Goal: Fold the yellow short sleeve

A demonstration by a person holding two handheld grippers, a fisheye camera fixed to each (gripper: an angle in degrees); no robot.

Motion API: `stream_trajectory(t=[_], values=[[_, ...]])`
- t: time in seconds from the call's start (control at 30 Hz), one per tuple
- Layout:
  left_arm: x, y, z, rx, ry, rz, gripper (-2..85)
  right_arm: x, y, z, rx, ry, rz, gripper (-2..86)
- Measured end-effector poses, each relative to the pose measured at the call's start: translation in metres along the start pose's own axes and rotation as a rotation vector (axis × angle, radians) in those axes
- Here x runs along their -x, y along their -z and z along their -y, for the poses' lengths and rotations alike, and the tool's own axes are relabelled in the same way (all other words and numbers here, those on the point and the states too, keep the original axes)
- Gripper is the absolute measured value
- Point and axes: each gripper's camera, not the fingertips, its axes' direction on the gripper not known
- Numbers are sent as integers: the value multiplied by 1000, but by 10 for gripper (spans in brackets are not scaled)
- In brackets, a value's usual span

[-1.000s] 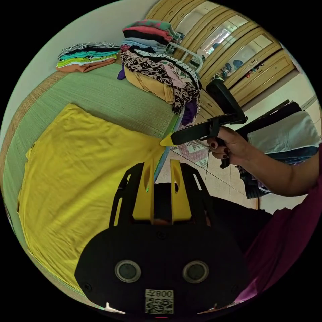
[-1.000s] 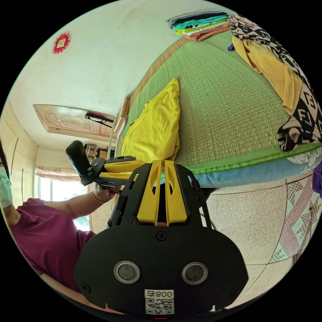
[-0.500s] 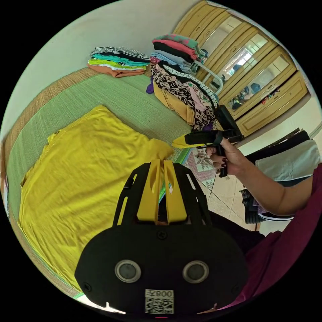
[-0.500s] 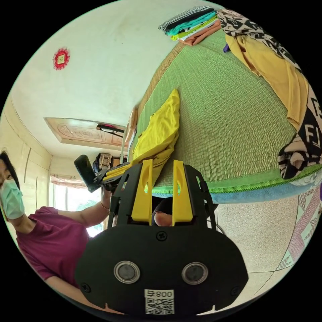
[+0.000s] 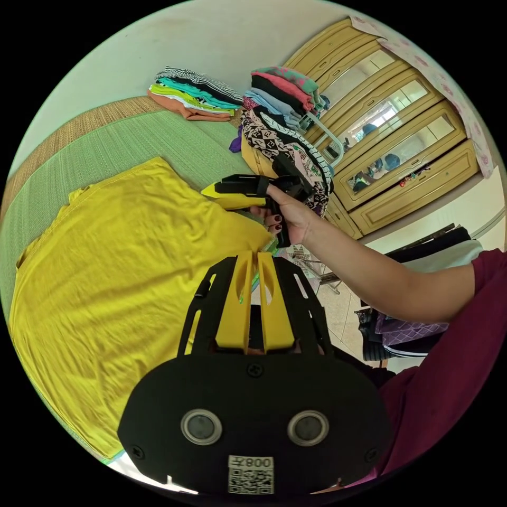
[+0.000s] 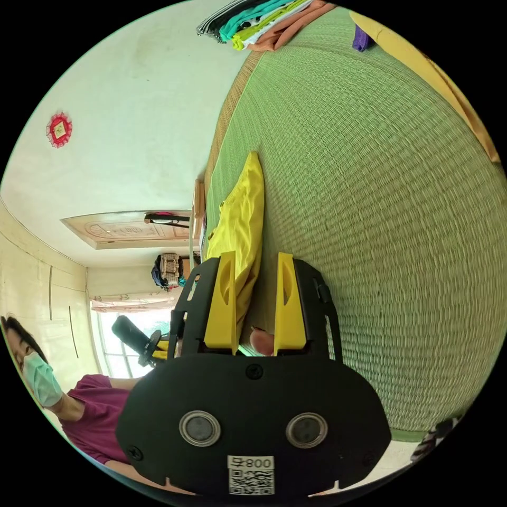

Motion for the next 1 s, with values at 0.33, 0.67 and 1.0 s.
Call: stream_trajectory(t=[0.33,0.67,1.0], values=[[7,-9,-7,-14,16,-67,13,23,-36,82,68,50,-26,101],[17,-3,-24,-25,9,-118,13,27,-74,127,129,90,-13,74],[31,22,-55,-40,20,-161,12,26,-116,140,150,99,-52,16]])
